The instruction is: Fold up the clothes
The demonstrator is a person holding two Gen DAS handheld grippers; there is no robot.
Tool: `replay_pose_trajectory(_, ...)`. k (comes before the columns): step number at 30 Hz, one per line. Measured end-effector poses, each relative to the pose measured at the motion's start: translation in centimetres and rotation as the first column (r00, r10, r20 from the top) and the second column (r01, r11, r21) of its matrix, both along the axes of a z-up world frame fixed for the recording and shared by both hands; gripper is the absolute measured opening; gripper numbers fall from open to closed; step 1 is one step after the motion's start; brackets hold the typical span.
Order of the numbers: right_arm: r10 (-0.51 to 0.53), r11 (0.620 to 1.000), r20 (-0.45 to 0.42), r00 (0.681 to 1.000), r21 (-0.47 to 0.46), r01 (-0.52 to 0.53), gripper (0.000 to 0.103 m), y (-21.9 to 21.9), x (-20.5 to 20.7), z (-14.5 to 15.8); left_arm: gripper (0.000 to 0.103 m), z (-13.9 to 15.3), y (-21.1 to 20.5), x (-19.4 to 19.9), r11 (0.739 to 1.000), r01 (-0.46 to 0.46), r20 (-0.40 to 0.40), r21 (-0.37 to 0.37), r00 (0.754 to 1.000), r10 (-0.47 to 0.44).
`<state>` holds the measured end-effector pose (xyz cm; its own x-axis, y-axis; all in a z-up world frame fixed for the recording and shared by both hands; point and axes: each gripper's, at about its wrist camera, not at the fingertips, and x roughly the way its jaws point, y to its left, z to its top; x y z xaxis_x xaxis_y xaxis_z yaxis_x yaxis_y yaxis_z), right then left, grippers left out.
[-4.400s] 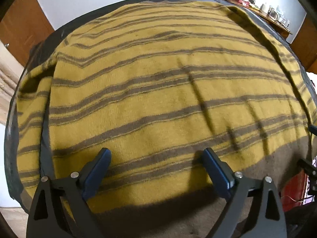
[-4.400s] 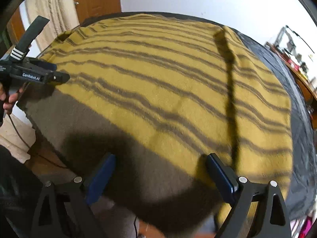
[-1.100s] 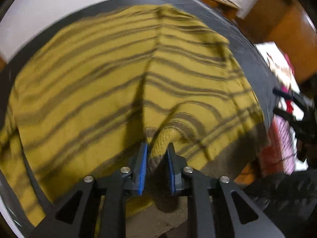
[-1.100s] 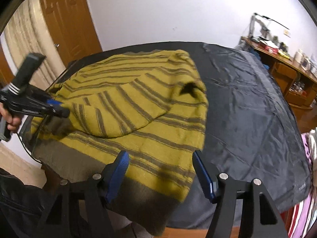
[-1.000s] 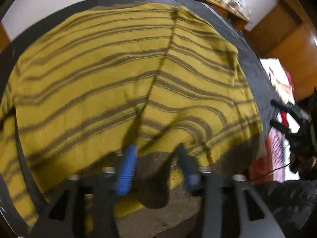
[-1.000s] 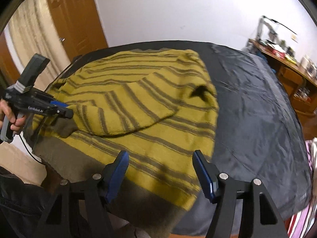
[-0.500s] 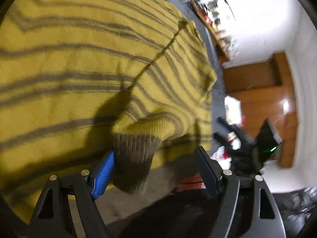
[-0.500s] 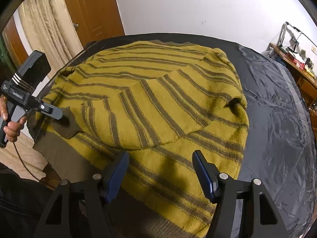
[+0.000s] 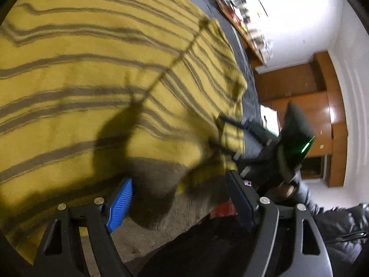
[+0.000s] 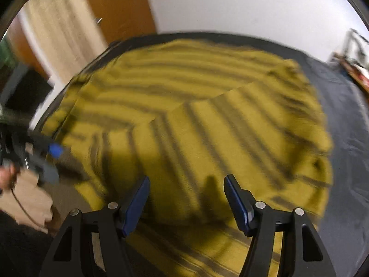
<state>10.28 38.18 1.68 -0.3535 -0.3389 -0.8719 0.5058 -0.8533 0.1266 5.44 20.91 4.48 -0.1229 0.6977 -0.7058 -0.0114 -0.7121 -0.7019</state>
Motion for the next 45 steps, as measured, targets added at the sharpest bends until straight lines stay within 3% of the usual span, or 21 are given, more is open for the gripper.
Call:
replay_pose_trajectory(3, 0.095, 0.991, -0.005, 0.995, 0.091, -0.094, 0.069, -1.2, 1.5, -1.6, 0.081, -0.1, -1.8, -0.4, 0.997, -0.074, -0.006, -0.006, 0.997, 0.074)
replay_pose_trajectory(6, 0.092, 0.993, -0.019, 0.996, 0.074, -0.090, 0.070, -0.5, 2.0, -1.7, 0.081, -1.1, -2.3, -0.9, 0.993, -0.115, 0.015, -0.036, 0.993, 0.115)
replay_pose_trajectory(9, 0.087, 0.993, -0.026, 0.996, 0.077, -0.085, 0.073, -0.7, 1.8, -1.8, 0.081, -2.6, -1.1, -1.4, 0.995, -0.092, 0.055, -0.047, 0.994, 0.094)
replay_pose_trajectory(13, 0.068, 0.994, -0.041, 0.997, 0.087, -0.065, 0.074, -1.2, 1.6, -1.8, 0.080, -2.9, 0.5, -1.5, 0.999, -0.053, 0.061, 0.008, 0.997, 0.052)
replay_pose_trajectory(15, 0.051, 0.996, -0.046, 0.998, 0.079, -0.047, 0.074, -0.9, 1.8, -1.7, 0.065, -3.0, 0.8, -1.5, 0.998, -0.047, 0.081, 0.035, 0.996, 0.044)
replay_pose_trajectory(16, 0.044, 0.996, -0.051, 0.998, 0.077, -0.040, 0.074, -1.0, 1.8, -1.7, 0.033, -3.0, 0.9, -1.5, 0.998, -0.044, 0.089, 0.042, 0.995, 0.040)
replay_pose_trajectory(17, 0.038, 0.997, -0.054, 0.998, 0.076, -0.034, 0.074, -1.0, 1.8, -1.7, 0.015, -3.0, 1.0, -1.5, 0.998, -0.040, 0.098, 0.050, 0.995, 0.035)
replay_pose_trajectory(21, -0.007, 0.998, -0.054, 0.999, 0.062, 0.010, 0.074, -0.7, 1.9, -1.4, 0.014, -0.8, 0.7, -1.3, 0.999, -0.039, 0.063, 0.023, 0.997, 0.038)
replay_pose_trajectory(25, -0.073, 0.989, -0.094, 0.993, 0.121, 0.084, 0.074, 0.4, 1.9, -0.9, 0.014, 4.6, 0.6, -1.3, 0.999, -0.021, -0.056, 0.024, 0.998, 0.023)
replay_pose_trajectory(29, -0.175, 0.978, -0.072, 0.982, 0.106, 0.182, 0.074, 2.7, 1.3, -0.8, 0.014, 2.4, -1.5, -1.9, 0.988, -0.063, 0.026, -0.141, 0.997, 0.068)
replay_pose_trajectory(31, -0.219, 0.971, -0.040, 0.975, 0.088, 0.222, 0.074, 3.7, 1.1, -1.2, 0.014, -0.3, -2.8, -2.0, 0.962, -0.076, 0.102, -0.262, 0.989, 0.106)
replay_pose_trajectory(32, -0.235, 0.969, -0.027, 0.972, 0.076, 0.237, 0.074, 4.0, 1.1, -1.3, 0.009, -1.3, -3.1, -1.8, 0.954, -0.076, 0.127, -0.289, 0.985, 0.117)
replay_pose_trajectory(37, -0.247, 0.965, -0.028, 0.969, 0.084, 0.248, 0.074, 4.2, 1.5, -1.2, 0.010, -1.4, -3.9, -0.8, 0.975, -0.106, 0.085, -0.197, 0.989, 0.125)
replay_pose_trajectory(40, -0.255, 0.962, -0.036, 0.966, 0.089, 0.257, 0.074, 4.3, 1.7, -1.0, 0.016, -1.2, -2.9, -0.7, 0.982, -0.074, 0.067, -0.171, 0.994, 0.087)
replay_pose_trajectory(42, -0.268, 0.959, -0.045, 0.962, 0.087, 0.271, 0.074, 4.3, 1.7, -0.8, 0.020, -0.8, -2.1, -0.7, 0.981, -0.053, 0.045, -0.188, 0.997, 0.062)
replay_pose_trajectory(45, -0.286, 0.955, -0.077, 0.955, 0.053, 0.291, 0.074, 4.3, 1.8, 0.4, 0.036, -1.0, -0.1, -0.6, 0.954, -0.002, 0.003, -0.299, 1.000, 0.003)
